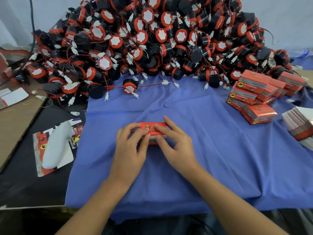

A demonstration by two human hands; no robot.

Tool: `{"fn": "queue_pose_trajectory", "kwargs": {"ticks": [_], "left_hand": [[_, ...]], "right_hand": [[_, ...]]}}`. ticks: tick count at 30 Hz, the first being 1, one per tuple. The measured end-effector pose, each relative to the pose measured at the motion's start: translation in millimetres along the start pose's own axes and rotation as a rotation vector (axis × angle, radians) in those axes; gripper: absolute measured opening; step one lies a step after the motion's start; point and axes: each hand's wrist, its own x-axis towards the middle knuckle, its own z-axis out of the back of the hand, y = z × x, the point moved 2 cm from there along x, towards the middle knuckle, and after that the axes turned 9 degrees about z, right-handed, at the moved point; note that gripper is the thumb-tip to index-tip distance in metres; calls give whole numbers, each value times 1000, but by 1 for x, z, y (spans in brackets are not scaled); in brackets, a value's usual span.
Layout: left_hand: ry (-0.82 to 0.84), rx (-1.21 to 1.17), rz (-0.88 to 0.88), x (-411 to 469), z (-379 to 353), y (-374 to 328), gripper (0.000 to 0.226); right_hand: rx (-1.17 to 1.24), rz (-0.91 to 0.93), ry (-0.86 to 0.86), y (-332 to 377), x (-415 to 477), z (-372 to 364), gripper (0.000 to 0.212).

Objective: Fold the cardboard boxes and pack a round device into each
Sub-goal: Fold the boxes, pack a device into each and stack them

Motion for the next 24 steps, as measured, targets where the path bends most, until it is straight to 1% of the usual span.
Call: {"fn": "queue_pose_trajectory", "kwargs": {"ticks": [2,5,7,9,13,18,24], "left_hand": [[-4,5,3,0,1,-2,16],[7,1,-13,-2,3,-6,19],[7,2,-21,-3,4,-8,21],[-1,15,-27,-4,5,-9,21],[-16,41,-26,-4,5,-7,20],[-41,98,-37,-5,3,-8,15],[-82,164,-81,-8,3,-11,20]], "right_hand": [[-68,55,-52,-1,-2,-2,30],[-34,97,-173,-2,-5,-2,23],[-36,141,-206,-3,-7,-1,18],[-51,164,-208,-3,-7,-1,13],[-29,130,-172,-2,-6,-3,12],[-177,199,-155,3,-8,-5,10],[-368,288,-152,15,-12,-8,10]]}}
